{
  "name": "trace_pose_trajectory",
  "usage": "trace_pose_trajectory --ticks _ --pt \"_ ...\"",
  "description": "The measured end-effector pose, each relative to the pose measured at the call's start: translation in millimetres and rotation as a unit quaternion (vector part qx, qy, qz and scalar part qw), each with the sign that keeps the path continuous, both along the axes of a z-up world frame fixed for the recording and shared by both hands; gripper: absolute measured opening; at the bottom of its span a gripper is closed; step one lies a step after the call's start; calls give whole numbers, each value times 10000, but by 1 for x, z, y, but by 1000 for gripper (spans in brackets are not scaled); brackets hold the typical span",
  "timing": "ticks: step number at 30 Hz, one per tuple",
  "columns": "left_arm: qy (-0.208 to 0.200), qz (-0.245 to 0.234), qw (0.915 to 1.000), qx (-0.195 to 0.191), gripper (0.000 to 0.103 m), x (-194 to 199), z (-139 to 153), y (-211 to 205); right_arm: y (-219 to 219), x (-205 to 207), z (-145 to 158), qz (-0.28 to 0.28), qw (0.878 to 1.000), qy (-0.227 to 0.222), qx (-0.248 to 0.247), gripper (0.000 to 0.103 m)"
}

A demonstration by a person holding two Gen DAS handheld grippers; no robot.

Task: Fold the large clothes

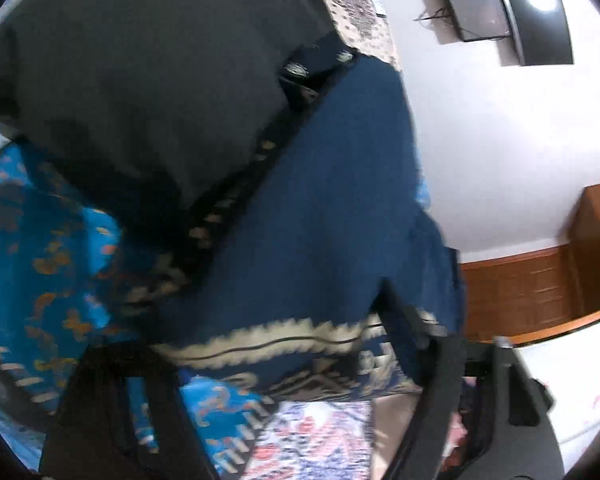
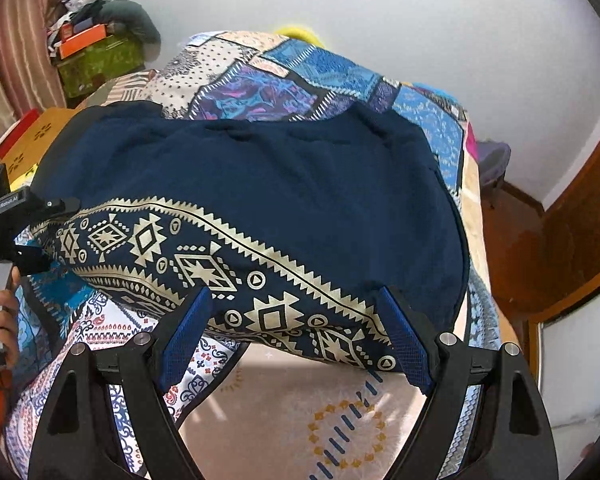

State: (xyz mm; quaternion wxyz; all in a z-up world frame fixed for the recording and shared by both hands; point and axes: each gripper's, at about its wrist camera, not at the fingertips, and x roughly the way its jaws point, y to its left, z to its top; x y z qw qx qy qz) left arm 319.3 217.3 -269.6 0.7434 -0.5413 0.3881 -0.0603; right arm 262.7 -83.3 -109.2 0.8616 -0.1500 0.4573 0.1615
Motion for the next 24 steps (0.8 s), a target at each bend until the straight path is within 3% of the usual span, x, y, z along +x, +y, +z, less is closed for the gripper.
trace_pose_trajectory --ticks 4,7,9,10,11,16,18,24 --pt "-52 -25 9991 428 47 -5 17 -8 -2 2 0 -83 9998 148 131 82" --pt "0 -29 9987 514 38 -13 25 -9 -2 1 4 -97 9995 181 224 82" --pt "6 -6 9986 523 27 -19 31 -10 0 -1 9 -88 9996 147 241 82" --pt "-44 -8 9986 519 11 -22 35 -11 1 -2 11 -70 9996 127 244 82" --pt "-144 -14 9984 552 7 -25 41 -13 3 -3 15 -45 9996 102 246 82" --pt "-450 40 9870 1545 5 -31 94 -30 15 -3 29 107 9995 -36 279 82" --pt "-622 91 9822 1772 4 -32 115 -33 22 0 35 170 9993 -104 301 82" --pt "-873 130 9581 2723 4 -26 170 -36 51 20 42 355 9981 -162 469 82"
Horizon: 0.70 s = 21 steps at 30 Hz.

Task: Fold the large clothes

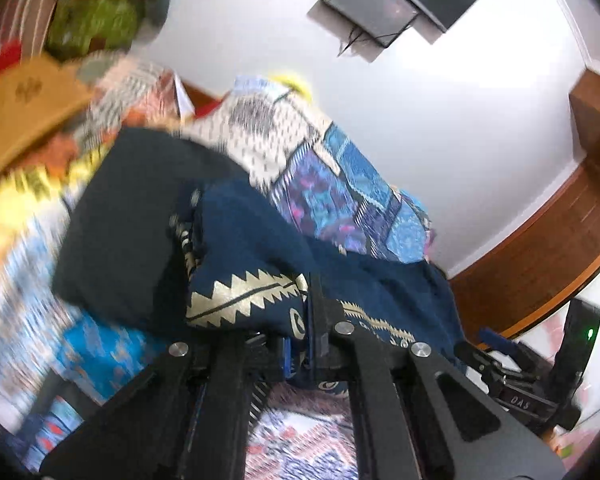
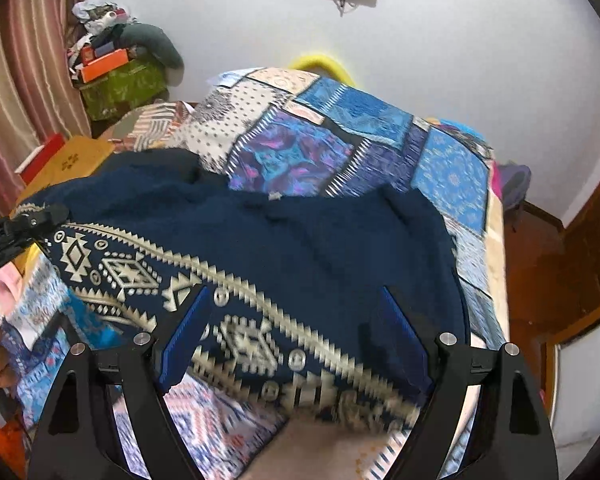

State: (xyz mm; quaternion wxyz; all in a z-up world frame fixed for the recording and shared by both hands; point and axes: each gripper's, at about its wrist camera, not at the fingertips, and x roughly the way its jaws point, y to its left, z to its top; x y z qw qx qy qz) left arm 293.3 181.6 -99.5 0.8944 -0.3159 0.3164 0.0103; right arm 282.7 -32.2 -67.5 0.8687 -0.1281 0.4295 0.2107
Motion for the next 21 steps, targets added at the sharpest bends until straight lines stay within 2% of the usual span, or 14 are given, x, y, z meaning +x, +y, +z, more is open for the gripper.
trace_pose_trajectory --ticks 3,8,11,13,17,19,21 --pt "-76 27 9996 257 4 -3 8 9 19 13 -14 93 9997 242 49 82" --pt "-299 -99 9986 423 4 3 16 7 49 26 -63 416 9940 1013 67 82" --pt "-303 -361 9967 668 4 13 20 -14 56 29 -93 504 9866 1539 207 83" --pt "-273 -500 9945 875 4 22 19 -30 53 33 -102 443 9813 1844 317 83" --pt "-429 -817 9898 1089 4 31 32 -60 32 40 -92 440 9707 2260 692 83" --pt "-507 -1026 9873 1100 4 36 40 -77 7 37 -72 270 9714 2123 1026 83" --pt "-540 -1232 9844 1132 4 41 44 -96 -23 34 -48 40 9764 1798 1194 83"
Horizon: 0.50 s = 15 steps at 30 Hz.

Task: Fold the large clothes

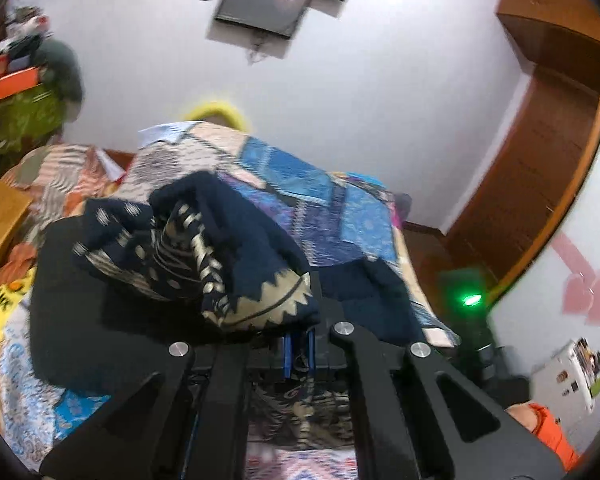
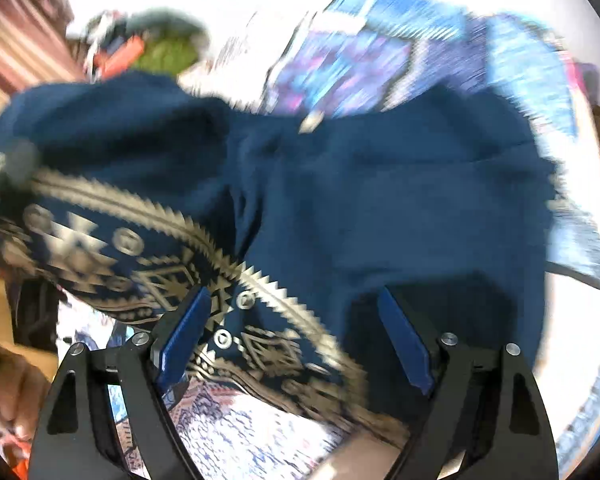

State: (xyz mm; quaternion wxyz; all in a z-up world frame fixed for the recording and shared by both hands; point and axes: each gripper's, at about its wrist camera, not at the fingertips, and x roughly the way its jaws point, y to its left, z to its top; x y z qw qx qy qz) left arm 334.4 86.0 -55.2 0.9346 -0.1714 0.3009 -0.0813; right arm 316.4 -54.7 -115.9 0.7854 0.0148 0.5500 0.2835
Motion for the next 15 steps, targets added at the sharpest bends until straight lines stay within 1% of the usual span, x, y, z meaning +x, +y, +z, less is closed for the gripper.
trace_pose_trajectory --ticks 3,5,6,8,11,13,15 --pt "1 -442 9989 174 4 5 4 -39 -49 -8 29 -434 9983 -392 81 83" --pt "24 -773 9967 254 4 7 1 -65 -83 -13 40 -695 9964 -485 61 83" --pt "70 -946 9951 274 4 8 -3 -79 -93 -10 41 -800 9955 -514 -1 83" --pt "227 -1275 9912 289 4 10 -11 -104 -115 -15 44 -1022 9924 -632 -257 83" --pt "601 -1768 9820 264 4 16 -34 -136 -136 -23 40 -1224 9883 -734 -539 83" --pt "1010 -2018 9739 233 4 21 -56 -152 -145 -25 38 -1267 9878 -701 -563 83" --pt "1294 -2177 9671 255 4 23 -75 -161 -151 -28 37 -1291 9877 -683 -565 83"
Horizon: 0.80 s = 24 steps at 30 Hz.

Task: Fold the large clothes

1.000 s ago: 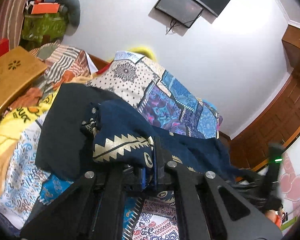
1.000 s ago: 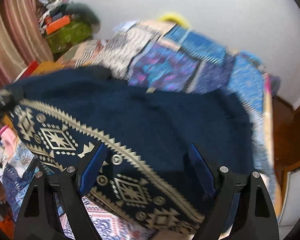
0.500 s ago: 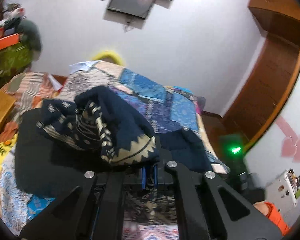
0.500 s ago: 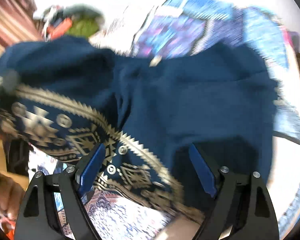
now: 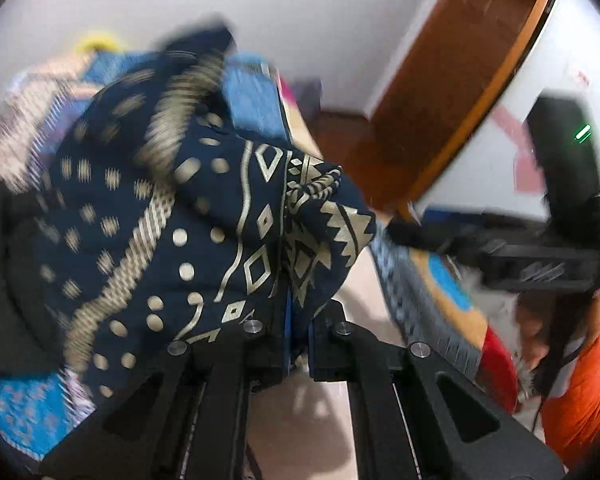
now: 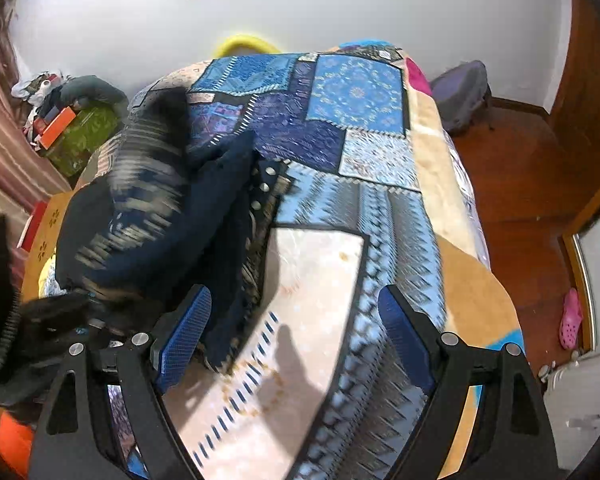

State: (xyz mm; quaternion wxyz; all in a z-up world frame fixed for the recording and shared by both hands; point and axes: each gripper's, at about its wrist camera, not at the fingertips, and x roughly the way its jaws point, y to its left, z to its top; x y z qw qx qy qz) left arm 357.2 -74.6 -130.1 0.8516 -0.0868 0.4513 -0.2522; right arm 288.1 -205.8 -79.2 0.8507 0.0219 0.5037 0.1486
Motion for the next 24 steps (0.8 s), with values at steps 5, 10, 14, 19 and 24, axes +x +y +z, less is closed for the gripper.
trace_pose_trajectory --ticks 5,10,14,19,24 --pt "416 -278 9987 82 4 -5 -29 -1 -3 -11 6 67 9999 -145 -20 83" --pt "42 -423 9973 598 20 -20 -15 -1 6 -21 19 261 9990 -366 -19 83" --pt "-310 -627 9929 964 45 -39 3 -5 24 -25 31 476 9970 -604 40 83" --pt "-776 -283 9876 1338 56 -52 25 17 47 -22 34 664 9946 -794 75 83" --pt "-891 494 9851 1383 65 -43 34 65 63 -13 14 662 9961 -553 161 83"
